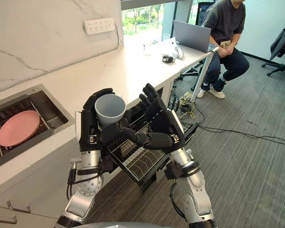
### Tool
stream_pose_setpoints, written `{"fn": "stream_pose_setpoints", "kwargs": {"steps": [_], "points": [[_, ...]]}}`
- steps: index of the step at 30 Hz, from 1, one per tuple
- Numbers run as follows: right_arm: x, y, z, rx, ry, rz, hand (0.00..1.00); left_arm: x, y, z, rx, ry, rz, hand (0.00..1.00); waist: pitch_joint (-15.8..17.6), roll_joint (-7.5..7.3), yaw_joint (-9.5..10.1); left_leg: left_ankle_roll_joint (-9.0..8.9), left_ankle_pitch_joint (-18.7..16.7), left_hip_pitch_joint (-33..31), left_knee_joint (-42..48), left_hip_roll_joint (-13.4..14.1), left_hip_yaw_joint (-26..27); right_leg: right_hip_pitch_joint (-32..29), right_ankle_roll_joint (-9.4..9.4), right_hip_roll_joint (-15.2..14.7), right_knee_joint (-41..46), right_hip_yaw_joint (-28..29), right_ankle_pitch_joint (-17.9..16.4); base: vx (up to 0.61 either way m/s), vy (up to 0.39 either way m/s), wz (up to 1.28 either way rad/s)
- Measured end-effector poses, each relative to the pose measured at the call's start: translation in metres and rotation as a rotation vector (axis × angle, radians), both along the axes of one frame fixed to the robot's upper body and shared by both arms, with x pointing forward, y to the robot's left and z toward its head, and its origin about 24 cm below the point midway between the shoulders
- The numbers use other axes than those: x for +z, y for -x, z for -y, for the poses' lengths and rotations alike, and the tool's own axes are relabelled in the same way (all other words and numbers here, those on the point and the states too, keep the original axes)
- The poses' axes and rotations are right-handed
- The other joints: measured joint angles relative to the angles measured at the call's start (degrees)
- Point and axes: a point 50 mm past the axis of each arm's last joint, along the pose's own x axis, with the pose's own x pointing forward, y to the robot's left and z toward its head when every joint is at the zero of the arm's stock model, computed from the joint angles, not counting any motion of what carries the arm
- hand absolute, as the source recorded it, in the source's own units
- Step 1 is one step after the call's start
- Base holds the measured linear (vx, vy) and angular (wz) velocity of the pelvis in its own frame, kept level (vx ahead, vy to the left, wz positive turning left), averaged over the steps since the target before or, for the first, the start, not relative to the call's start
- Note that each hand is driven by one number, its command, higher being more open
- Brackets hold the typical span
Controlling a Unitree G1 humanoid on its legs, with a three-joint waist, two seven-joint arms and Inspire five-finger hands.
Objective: Walk over to the sink, pick up the cup, carry it to the dishwasher, place the cup inside the dishwasher, then close the dishwasher door
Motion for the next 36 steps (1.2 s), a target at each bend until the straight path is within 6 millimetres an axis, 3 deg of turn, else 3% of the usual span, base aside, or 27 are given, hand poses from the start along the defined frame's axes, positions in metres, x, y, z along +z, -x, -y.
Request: {"fn": "stream_pose_setpoints", "kwargs": {"steps": [14, 36], "points": [[-0.01, -0.002, -0.009, -0.033, -0.001, -0.132, 1.0, 0.001, 0.01, 0.024, -0.109, -0.12, 0.064, 0.0, -2.0, 0.89, -0.12, -0.04, 0.2, -0.2, 0.0, 0.0, 0.0, 0.2, -0.1, 0.1, -1.0, 0.0, 0.7, 0.0, 0.0, 0.0], [-0.006, -0.009, -0.018, -0.001, 0.06, -0.194, 1.0, -0.005, 0.013, 0.023, -0.092, -0.178, 0.077, 0.0, -2.5, 0.65, -0.45, 0.0, 0.5, -0.8, 0.0, 0.1, 0.1, -0.2, -0.08, 0.1, -1.6, 0.1, 1.3, 0.0, 0.0, 0.0]]}}
